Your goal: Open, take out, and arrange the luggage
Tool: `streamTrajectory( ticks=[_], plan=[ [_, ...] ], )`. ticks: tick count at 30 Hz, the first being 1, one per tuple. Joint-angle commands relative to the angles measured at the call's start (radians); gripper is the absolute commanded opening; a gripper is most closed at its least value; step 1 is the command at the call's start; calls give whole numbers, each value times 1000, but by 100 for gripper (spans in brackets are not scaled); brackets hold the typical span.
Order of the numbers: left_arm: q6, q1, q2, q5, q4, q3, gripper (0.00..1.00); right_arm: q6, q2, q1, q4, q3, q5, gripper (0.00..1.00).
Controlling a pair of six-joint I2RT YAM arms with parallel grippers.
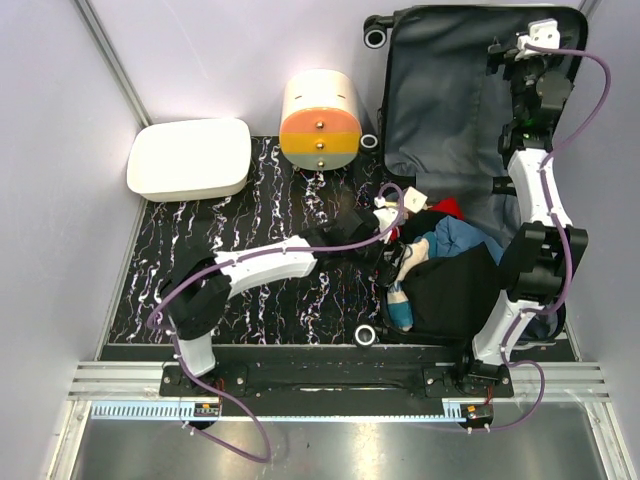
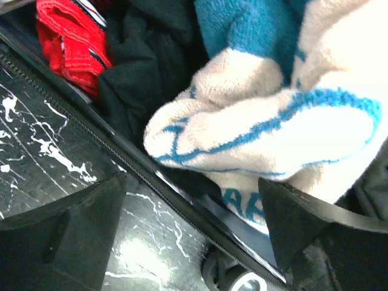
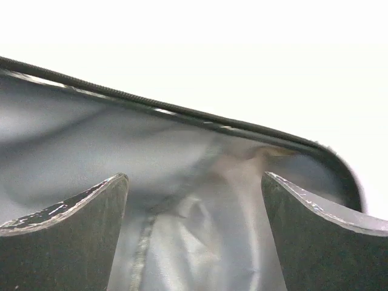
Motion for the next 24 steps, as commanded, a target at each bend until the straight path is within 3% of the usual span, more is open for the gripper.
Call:
streamTrajectory(
  ticks=[1,9,13,17,18,24],
  plan=[
    [51,50,-131,99,23,-20,97,-4,65,-18,14,102,33,100],
    [85,226,-335,196,60,-135,99,35,-39,-20,50,-61,-30,100],
    [74,407,-401,299,66,-172,99,35,-109,-20,23,-130,-88,100],
    [194,575,-386,247,-101,-80,99,30,-189,-20,-136,-174,-153,100],
    [246,661,-375,251,-127,-62,99,27,-224,-20,-176,-179,-168,100],
    [352,970,-185,258,-264,139,99,18,-353,-18,-498,-216,-230,100]
  ],
)
